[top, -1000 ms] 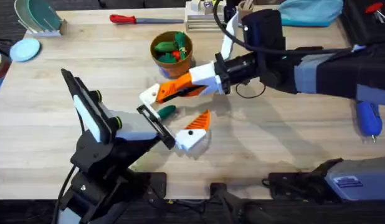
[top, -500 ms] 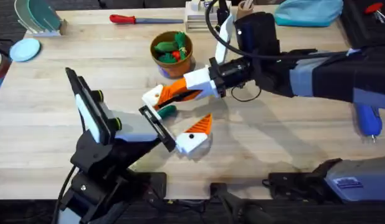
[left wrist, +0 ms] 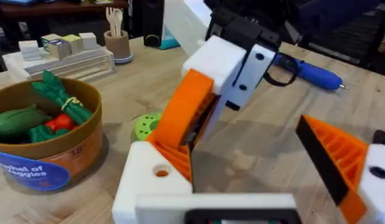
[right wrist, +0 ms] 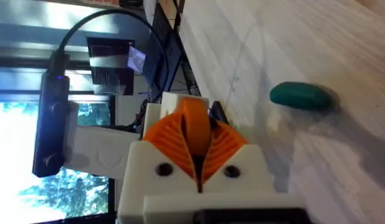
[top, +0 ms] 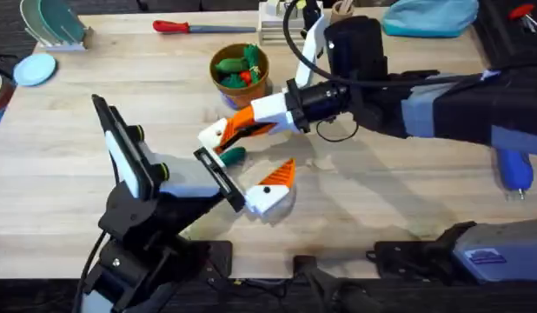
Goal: Pick up the gripper from the table and insert it into the empty holder that is missing its gripper. Then pick up a screw, insert it into the mounting hole, and use the screwdriver to tighten it. Finally, clean up the table by picking up the vegetable and placing it into the bucket.
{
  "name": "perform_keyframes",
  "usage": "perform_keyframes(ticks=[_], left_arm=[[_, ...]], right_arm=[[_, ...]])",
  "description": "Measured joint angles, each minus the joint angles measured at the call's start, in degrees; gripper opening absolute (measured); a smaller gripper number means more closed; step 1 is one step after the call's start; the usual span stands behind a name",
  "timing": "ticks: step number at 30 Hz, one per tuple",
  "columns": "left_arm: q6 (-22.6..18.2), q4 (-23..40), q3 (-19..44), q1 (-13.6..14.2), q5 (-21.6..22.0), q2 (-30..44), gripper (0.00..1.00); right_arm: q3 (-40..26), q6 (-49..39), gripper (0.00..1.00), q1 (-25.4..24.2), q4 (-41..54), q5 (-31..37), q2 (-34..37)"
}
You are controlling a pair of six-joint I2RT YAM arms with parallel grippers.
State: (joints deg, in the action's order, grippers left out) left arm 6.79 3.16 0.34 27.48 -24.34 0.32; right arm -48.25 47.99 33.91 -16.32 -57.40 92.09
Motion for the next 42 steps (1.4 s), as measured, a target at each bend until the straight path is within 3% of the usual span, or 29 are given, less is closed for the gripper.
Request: perform_keyframes(ticks=[12, 16, 25, 30, 35, 42], left_arm=[[0.46, 0.04, 0.00, -0.08, 0.28, 0.00, 0.993], [0.63, 0.04, 0.00, -0.08, 0.10, 0.03, 0.993], [0.71, 0.04, 0.00, -0.08, -0.78, 0.52, 0.993], [-0.31, -0.15, 0.00, 0.12, -3.13, 0.38, 0.993], [-1.18, -0.17, 0.00, 0.99, -6.50, 0.33, 0.993], [-1.62, -0.17, 0.00, 0.99, -7.70, 0.33, 0.992]], right_arm=[[0.00, 0.00, 0.008, 0.37, -0.02, 1.04, 0.00], [-0.02, 0.00, 0.131, 0.44, 1.32, 1.58, 0.00], [-0.02, -0.04, 0.260, -0.07, 2.67, 1.23, 0.00], [0.00, -0.15, 0.396, -1.76, 3.50, -1.39, 0.03], [0.00, -0.39, 0.603, -3.36, 3.50, -2.64, 0.17], [0.00, -0.44, 0.831, -3.46, 3.50, -3.33, 0.50]])
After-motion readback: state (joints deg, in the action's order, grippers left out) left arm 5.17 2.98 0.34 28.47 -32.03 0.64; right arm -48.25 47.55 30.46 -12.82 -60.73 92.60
